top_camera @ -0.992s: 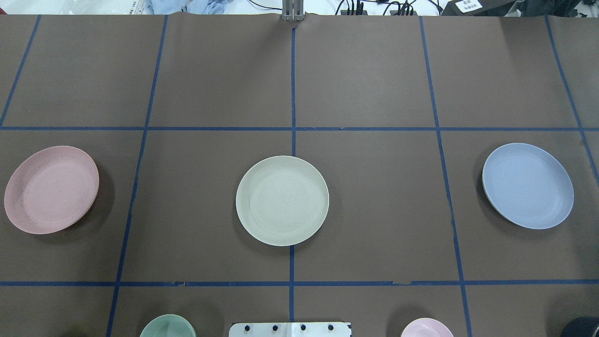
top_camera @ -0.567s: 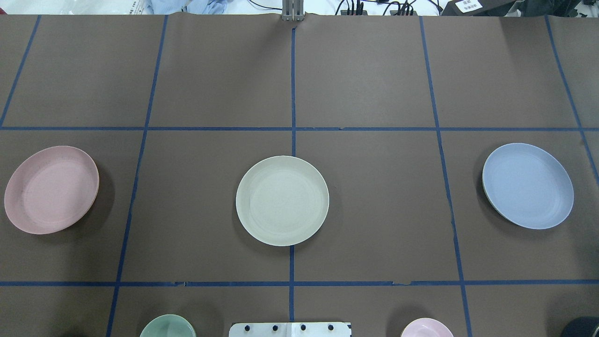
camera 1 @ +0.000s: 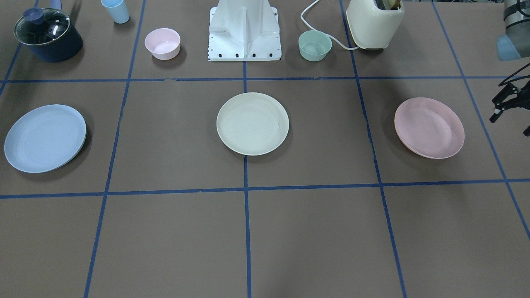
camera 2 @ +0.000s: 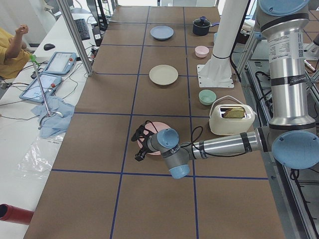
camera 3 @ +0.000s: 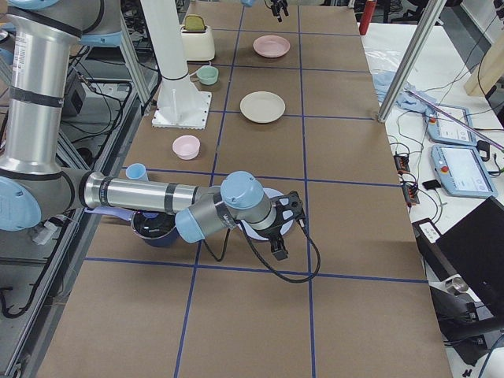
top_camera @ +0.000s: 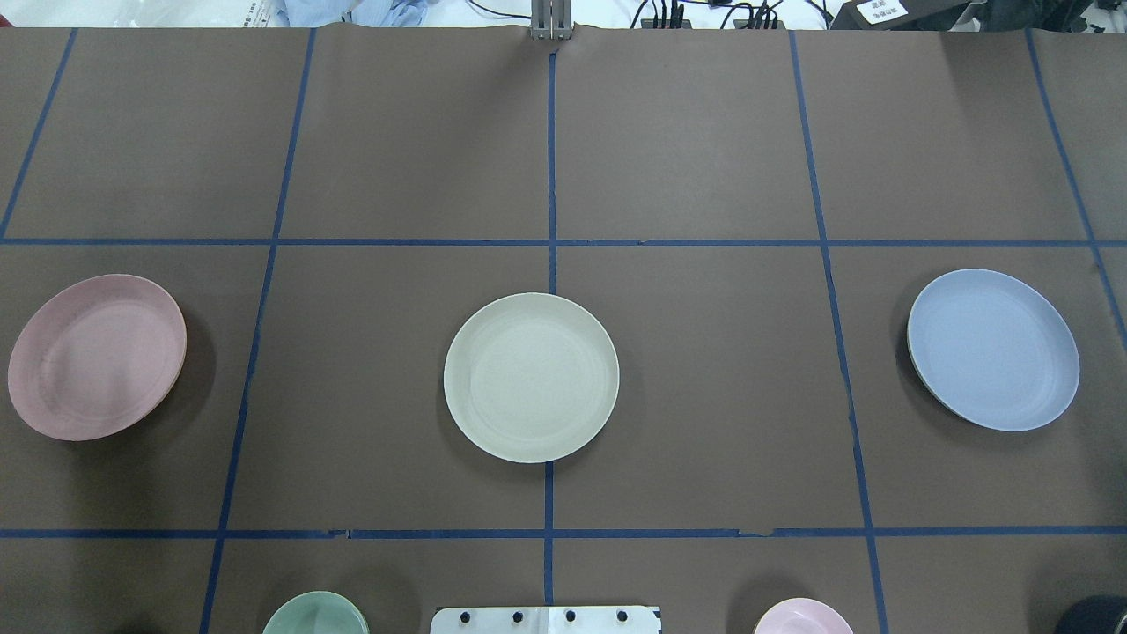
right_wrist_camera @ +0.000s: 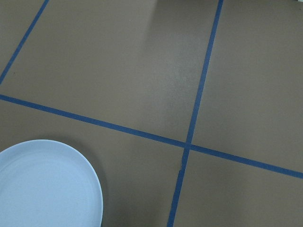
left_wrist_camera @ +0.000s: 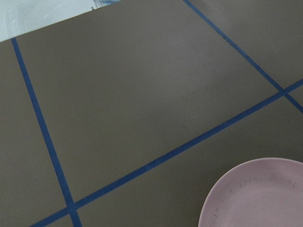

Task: Stack three plates with pink and blue
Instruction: 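Reach the left gripper to the pink plate rim and grasp it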

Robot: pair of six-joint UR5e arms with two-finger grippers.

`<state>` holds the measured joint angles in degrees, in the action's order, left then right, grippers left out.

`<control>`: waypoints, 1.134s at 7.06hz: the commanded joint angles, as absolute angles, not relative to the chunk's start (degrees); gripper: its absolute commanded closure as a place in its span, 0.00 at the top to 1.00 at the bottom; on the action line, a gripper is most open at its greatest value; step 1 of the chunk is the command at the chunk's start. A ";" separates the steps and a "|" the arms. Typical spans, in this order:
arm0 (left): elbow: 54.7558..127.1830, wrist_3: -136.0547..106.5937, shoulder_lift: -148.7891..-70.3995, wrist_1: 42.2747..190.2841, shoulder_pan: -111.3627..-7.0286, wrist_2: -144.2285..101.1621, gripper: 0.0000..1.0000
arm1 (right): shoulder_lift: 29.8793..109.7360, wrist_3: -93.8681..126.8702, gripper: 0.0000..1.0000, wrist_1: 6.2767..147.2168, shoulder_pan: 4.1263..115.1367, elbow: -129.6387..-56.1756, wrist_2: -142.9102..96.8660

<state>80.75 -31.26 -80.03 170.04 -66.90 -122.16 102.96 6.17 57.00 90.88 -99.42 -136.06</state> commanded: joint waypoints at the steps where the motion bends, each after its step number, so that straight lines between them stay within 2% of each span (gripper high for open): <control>1: 79.28 -42.77 -79.63 174.02 -55.42 -108.62 0.95 | 103.62 6.24 1.00 56.60 90.88 -99.40 -136.14; 4: 74.46 -46.32 -79.54 178.93 -51.33 -106.00 0.63 | 103.89 6.24 1.00 56.51 90.88 -99.40 -136.14; 5: 74.44 -46.41 -79.54 179.03 -50.81 -106.00 0.28 | 103.89 6.24 1.00 56.51 90.88 -99.40 -136.14; 6: 74.53 -45.80 -79.54 179.56 -50.71 -106.17 0.01 | 103.89 6.15 1.00 56.51 90.88 -99.40 -136.14; 8: 75.05 -46.14 -79.54 181.58 -50.71 -106.78 0.00 | 103.89 6.15 1.00 56.51 90.88 -99.40 -136.14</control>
<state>74.68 -46.08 -79.54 180.72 -50.77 -106.33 103.89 6.16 56.51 90.88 -99.41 -136.14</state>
